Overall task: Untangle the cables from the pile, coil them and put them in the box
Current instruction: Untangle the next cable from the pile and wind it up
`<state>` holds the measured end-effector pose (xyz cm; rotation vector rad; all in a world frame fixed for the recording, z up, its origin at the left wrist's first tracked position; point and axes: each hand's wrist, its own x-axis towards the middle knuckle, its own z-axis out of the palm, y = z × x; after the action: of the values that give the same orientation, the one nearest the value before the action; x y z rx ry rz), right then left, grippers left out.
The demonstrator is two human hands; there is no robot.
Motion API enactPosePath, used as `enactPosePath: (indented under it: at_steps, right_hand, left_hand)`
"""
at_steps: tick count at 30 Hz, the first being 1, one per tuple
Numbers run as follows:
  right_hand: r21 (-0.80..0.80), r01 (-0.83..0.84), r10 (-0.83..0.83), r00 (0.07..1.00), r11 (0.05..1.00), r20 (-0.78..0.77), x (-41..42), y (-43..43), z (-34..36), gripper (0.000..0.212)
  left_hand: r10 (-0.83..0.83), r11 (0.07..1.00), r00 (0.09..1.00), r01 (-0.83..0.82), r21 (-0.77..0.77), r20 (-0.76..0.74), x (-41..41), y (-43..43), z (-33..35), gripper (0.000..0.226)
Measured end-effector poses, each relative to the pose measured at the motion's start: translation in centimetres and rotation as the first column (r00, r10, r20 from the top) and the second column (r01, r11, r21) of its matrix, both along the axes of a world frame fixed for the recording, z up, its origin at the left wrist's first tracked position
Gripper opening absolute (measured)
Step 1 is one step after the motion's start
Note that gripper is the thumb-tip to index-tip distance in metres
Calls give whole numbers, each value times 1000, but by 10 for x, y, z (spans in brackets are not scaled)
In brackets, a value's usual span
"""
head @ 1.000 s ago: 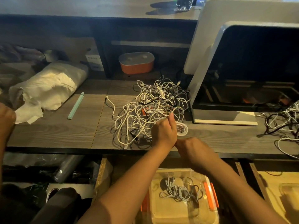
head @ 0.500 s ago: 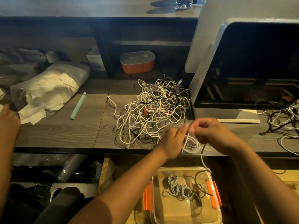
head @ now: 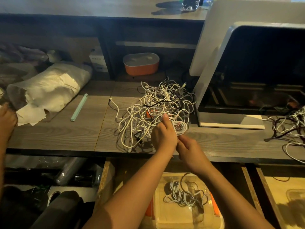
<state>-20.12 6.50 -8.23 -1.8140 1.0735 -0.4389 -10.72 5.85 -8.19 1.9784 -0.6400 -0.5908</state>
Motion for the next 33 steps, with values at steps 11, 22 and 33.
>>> enactPosePath:
  at_steps: [11, 22, 33]
  right_hand:
    - [-237, -252, 141, 905, 938, -402, -11, -7, 33, 14]
    - [288, -119, 75, 984, 950, 161, -46, -50, 61, 23]
    - [385, 116, -210, 955, 916, 211, -22, -3, 13, 20]
  left_hand:
    - [-344, 934, 885, 357, 16, 314, 13, 7, -13, 51]
    - [-648, 762, 736, 629, -157, -197, -8, 15, 0, 50]
    - [-166, 986, 867, 155, -63, -471, -13, 18, -20, 62]
